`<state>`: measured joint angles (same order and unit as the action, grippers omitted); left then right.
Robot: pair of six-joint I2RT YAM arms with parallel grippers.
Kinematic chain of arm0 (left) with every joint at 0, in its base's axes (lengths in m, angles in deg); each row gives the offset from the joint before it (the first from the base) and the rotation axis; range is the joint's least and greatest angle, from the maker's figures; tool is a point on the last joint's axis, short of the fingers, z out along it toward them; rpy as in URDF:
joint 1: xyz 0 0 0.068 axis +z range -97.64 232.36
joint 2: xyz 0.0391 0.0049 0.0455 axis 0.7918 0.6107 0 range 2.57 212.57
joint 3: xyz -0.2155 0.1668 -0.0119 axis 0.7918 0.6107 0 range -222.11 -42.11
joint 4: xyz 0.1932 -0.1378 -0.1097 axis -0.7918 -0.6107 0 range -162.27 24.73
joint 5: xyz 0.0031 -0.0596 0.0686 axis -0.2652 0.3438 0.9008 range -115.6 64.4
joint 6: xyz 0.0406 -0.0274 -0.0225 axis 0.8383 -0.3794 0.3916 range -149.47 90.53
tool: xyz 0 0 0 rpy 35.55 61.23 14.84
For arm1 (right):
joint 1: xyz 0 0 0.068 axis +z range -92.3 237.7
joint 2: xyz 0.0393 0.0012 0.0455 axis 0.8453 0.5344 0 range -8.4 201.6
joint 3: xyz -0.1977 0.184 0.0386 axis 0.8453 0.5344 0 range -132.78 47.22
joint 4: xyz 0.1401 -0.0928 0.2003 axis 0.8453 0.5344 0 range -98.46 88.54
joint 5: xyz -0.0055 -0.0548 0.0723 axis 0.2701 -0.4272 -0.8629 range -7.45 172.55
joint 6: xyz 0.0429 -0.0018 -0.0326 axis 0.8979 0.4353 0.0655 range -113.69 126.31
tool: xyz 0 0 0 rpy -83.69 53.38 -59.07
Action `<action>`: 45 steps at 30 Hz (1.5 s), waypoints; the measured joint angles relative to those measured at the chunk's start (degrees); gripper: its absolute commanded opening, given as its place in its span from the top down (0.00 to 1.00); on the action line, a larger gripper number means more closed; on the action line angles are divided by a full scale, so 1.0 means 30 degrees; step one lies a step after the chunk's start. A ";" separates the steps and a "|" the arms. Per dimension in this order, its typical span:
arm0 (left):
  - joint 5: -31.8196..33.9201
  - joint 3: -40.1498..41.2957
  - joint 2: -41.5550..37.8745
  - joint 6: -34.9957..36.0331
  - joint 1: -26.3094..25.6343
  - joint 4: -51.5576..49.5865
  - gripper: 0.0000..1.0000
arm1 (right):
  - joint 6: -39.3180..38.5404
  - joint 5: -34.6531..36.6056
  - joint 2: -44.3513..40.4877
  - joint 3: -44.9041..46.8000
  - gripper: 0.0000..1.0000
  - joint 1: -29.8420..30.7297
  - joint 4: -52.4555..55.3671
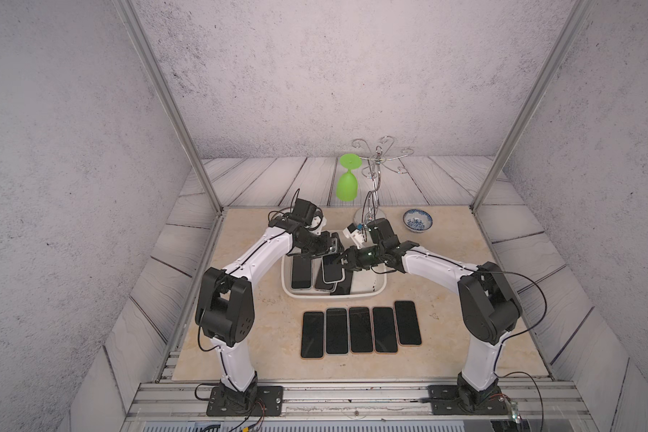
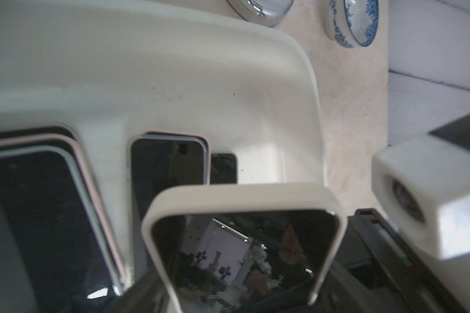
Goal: Take the phone out of the storage box
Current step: Pick up the phone from the storage box, then place the phone at the center of the board.
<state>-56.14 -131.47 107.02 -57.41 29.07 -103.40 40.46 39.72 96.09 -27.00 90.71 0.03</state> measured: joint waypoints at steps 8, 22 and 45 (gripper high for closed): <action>-0.1217 0.0000 -0.1268 -0.0991 0.2004 0.1224 0.02 | -0.3089 0.6025 -0.8109 0.2863 1.00 -0.1807 1.0783; -0.1625 0.2412 -0.1588 -0.1377 0.0641 0.2579 0.02 | -0.4488 1.3325 -0.6929 0.5850 1.00 -0.6113 1.6925; -0.1683 0.2739 -0.1566 -0.1239 0.0648 0.2812 0.02 | -0.4371 1.3872 -0.5042 0.5683 0.73 -0.4357 1.7318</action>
<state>-61.19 -123.25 102.32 -61.13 31.01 -94.96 27.35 81.34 80.96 -9.95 77.64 51.99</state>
